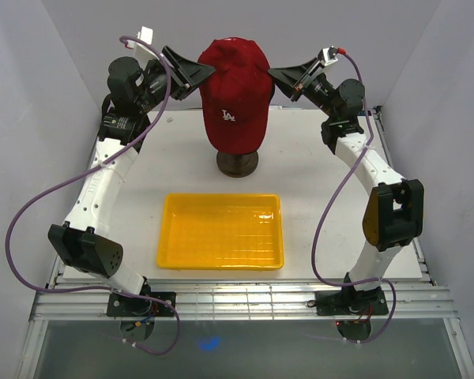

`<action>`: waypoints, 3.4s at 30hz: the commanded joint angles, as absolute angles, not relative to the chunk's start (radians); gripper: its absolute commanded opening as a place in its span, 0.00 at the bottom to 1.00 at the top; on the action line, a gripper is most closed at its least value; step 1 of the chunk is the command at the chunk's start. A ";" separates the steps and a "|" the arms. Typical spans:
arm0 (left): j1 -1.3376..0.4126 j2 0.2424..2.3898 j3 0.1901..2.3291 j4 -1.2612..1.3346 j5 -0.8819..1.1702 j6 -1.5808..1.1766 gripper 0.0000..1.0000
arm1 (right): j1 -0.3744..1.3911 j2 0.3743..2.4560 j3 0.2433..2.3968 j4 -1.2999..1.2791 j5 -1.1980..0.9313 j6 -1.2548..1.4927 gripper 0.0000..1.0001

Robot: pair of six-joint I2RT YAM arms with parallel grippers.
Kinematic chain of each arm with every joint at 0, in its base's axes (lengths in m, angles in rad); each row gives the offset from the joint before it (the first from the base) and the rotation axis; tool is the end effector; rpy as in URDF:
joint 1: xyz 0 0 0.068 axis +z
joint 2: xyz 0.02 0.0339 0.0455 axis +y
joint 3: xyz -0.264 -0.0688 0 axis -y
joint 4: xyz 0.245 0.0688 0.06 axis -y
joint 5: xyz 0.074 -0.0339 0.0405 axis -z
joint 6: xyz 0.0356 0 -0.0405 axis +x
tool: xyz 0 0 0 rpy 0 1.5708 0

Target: Stack the hats

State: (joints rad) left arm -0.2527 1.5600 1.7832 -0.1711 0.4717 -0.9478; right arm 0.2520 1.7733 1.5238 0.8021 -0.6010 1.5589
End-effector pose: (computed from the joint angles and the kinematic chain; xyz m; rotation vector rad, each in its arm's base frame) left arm 0.3333 -0.1028 0.4957 -0.1667 1.6682 -1.2894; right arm 0.3952 0.1225 0.4240 0.1967 1.3317 1.8840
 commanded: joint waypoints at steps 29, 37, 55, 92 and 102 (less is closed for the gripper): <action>-0.259 1.520 1.753 -0.158 0.468 -0.925 0.54 | 0.252 1.680 1.496 0.443 -0.485 1.309 0.08; -0.259 1.516 1.761 -0.155 0.465 -0.919 0.55 | 0.249 1.681 1.494 0.414 -0.485 1.293 0.08; -0.256 1.514 1.828 -0.160 0.482 -0.894 0.57 | 0.242 1.674 1.552 0.446 -0.497 1.348 0.45; -0.184 1.462 1.842 -0.212 0.506 -0.856 0.58 | 0.183 1.552 1.493 0.413 -0.502 1.356 0.72; -0.144 1.310 1.781 -0.440 0.423 -0.704 0.58 | 0.031 1.271 1.249 0.267 -0.629 1.169 0.76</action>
